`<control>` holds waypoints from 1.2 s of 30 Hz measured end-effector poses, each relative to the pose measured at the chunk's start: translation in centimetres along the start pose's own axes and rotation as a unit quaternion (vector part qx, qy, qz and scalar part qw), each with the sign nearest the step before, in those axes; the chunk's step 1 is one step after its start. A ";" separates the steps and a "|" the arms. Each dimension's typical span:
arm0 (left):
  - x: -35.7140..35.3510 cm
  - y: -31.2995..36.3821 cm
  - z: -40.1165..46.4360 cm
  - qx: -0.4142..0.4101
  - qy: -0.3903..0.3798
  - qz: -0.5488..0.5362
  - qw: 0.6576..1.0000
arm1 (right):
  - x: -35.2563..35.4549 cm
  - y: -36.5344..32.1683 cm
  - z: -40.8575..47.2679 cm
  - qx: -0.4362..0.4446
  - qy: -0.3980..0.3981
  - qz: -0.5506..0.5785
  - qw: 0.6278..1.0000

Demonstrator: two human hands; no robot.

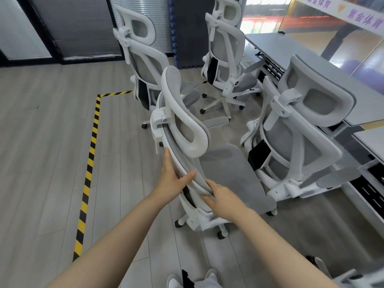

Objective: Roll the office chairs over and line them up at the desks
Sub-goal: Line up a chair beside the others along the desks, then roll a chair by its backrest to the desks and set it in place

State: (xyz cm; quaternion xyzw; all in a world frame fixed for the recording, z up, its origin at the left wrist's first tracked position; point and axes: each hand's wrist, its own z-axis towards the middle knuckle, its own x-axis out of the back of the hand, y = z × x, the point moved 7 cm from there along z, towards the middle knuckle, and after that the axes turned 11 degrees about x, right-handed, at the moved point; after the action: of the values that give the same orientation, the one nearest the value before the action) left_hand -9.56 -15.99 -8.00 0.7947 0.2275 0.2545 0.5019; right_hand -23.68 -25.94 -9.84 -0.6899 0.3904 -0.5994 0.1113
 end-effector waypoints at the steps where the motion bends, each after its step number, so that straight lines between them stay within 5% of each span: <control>1: 0.2 0.0 -0.1 0.003 -0.008 0.006 1.000 | 0.2 -0.4 -0.2 0.006 0.005 -0.003 1.000; 5: 1.7 0.8 -1.5 -0.022 0.015 0.085 0.996 | 2.0 -3.1 -1.7 0.061 0.096 -0.029 0.993; 10: 6.7 -1.1 -2.5 -0.013 0.085 0.247 0.965 | 3.4 -9.4 -3.7 0.242 0.235 -0.087 0.937; 15: 13.1 -2.5 -4.4 -0.028 0.165 0.321 0.932 | 1.3 -16.4 -1.6 0.344 0.194 -0.105 0.913; 27: 31.9 -7.8 -11.0 0.055 0.325 0.411 0.850 | -7.1 -25.9 14.3 0.342 0.057 -0.128 0.929; 36: 45.7 -11.7 -5.4 0.155 0.325 0.359 0.861 | -9.6 -29.0 32.2 0.261 0.019 -0.159 0.952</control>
State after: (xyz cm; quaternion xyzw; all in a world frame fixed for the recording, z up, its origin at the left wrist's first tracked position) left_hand 20.85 20.47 -8.64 0.7612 0.1130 0.6223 0.1432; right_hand 17.72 -10.16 -7.14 -0.6787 0.1082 -0.7029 0.1835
